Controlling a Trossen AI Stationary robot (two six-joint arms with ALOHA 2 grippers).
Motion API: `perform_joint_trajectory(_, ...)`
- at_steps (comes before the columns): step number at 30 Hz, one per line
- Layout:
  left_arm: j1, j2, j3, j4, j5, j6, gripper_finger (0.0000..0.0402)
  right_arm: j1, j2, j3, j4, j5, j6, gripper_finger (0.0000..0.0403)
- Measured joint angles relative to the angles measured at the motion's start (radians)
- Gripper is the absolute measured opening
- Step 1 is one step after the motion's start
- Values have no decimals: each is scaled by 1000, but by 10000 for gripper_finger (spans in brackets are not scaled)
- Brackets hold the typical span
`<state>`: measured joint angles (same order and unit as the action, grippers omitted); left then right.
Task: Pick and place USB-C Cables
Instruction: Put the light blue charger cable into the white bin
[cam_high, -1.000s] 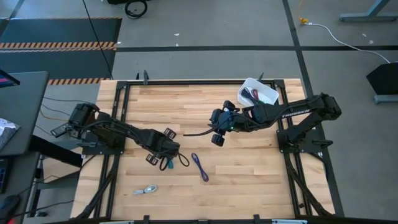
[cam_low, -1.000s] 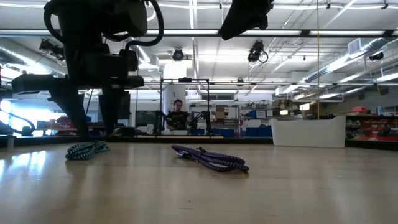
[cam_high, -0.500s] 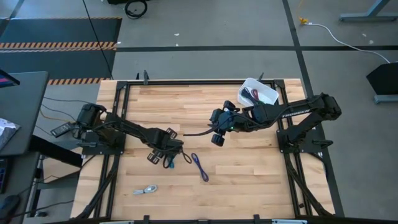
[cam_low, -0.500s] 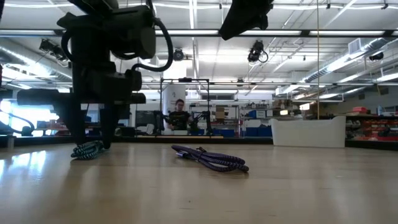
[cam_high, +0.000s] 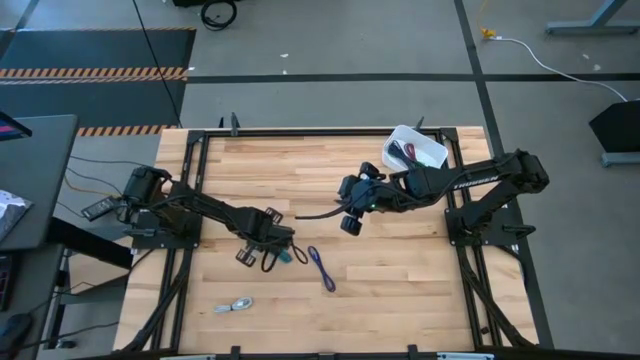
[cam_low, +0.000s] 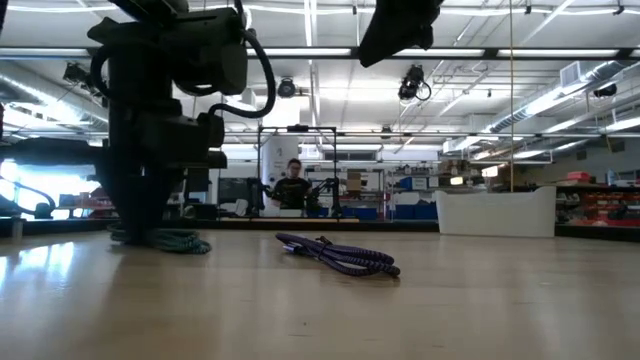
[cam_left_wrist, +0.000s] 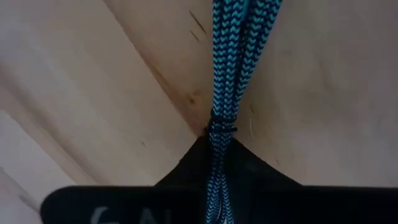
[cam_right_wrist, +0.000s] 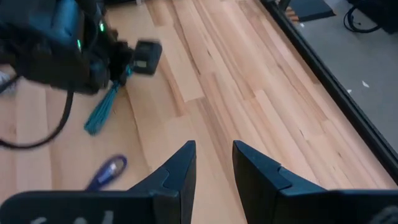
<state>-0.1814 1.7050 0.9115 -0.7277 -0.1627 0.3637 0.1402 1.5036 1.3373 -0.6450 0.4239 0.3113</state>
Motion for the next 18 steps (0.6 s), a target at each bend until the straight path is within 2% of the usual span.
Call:
perform_joint_trajectory(5, 7, -46, -5, 81, -32, -45, 33, 1, 0, 0, -74, 8, -5, 111)
perform_joint_trajectory(18, 103, -395, -3, 335, -18, -152, 37, 5, 0, 0, -8, 84, -84, 111)
